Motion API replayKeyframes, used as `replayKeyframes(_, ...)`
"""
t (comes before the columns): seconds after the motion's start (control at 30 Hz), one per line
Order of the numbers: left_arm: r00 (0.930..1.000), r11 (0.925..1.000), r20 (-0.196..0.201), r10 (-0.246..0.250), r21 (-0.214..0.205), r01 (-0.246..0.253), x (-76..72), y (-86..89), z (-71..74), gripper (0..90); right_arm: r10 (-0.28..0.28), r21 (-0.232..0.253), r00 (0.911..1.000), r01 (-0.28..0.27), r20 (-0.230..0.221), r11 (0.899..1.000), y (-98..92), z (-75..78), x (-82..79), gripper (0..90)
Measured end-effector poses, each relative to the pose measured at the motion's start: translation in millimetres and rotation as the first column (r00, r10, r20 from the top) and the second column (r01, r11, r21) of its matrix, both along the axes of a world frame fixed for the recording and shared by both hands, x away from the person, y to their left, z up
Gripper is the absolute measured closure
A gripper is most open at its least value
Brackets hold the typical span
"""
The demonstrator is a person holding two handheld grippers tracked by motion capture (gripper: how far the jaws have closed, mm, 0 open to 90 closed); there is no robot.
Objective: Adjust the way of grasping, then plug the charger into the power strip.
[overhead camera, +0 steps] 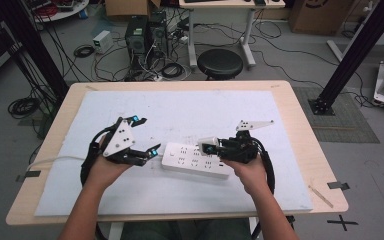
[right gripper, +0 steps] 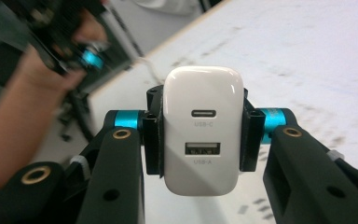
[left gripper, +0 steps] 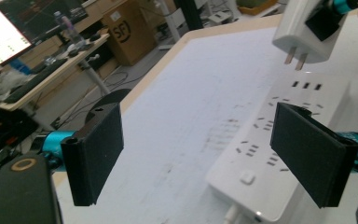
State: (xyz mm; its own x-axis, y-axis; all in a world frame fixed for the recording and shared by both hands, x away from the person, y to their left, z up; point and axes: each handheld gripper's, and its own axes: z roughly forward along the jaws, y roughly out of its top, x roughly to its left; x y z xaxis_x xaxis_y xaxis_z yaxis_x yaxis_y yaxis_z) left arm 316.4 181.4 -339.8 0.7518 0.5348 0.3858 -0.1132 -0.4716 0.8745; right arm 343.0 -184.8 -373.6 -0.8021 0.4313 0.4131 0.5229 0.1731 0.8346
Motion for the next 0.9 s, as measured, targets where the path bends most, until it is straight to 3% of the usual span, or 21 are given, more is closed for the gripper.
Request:
replayKeyframes(0.1,0.9992,0.9989,-0.012,0.039,-0.024,-0.039,5.3,12.0,2.1,17.2,-0.017,-0.089,0.9988,0.021,0.047,0.996,2.6,5.8,3.2,63.2)
replayKeyframes(0.27,0.9978,0.998,-0.033,0.058,-0.023,-0.059,6.7,19.9,-2.8,17.0,-0.006,-0.217,0.996,0.025,0.09,0.976,9.2,11.4,11.8,63.2)
replayKeyframes(0.43,0.9974,0.9983,-0.044,0.057,-0.004,-0.058,4.1,26.6,-9.6,17.0,0.045,-0.37,0.9943,-0.007,0.096,0.929,16.1,18.5,23.3,63.3)
replayKeyframes(0.63,0.9968,0.9984,-0.056,0.057,0.003,-0.057,1.1,35.0,-15.6,17.0,0.155,-0.537,0.9862,-0.1,0.058,0.838,21.3,27.8,36.1,63.3)
replayKeyframes(0.7,0.9965,0.9984,-0.061,0.057,0.007,-0.056,1.0,37.2,-17.3,17.0,0.192,-0.578,0.9804,-0.132,0.044,0.806,23.3,29.4,38.0,63.3)
replayKeyframes(0.73,0.9964,0.9984,-0.062,0.057,0.006,-0.057,1.0,37.6,-17.8,17.0,0.219,-0.602,0.975,-0.154,0.036,0.784,24.4,30.3,39.5,63.3)
replayKeyframes(0.77,0.9964,0.9983,-0.063,0.057,0.007,-0.057,1.5,38.5,-18.5,17.0,0.228,-0.611,0.9732,-0.164,0.028,0.774,25.1,30.7,39.7,63.3)
replayKeyframes(0.8,0.9962,0.9984,-0.065,0.057,0.006,-0.057,1.8,38.9,-19.1,17.0,0.252,-0.634,0.9678,-0.19,0.007,0.75,25.9,31.2,41.1,63.2)
replayKeyframes(0.9,0.996,0.9984,-0.07,0.055,0.013,-0.055,2.7,38.9,-19.9,17.0,0.29,-0.668,0.957,-0.222,-0.01,0.71,27.3,30.0,44.6,63.3)
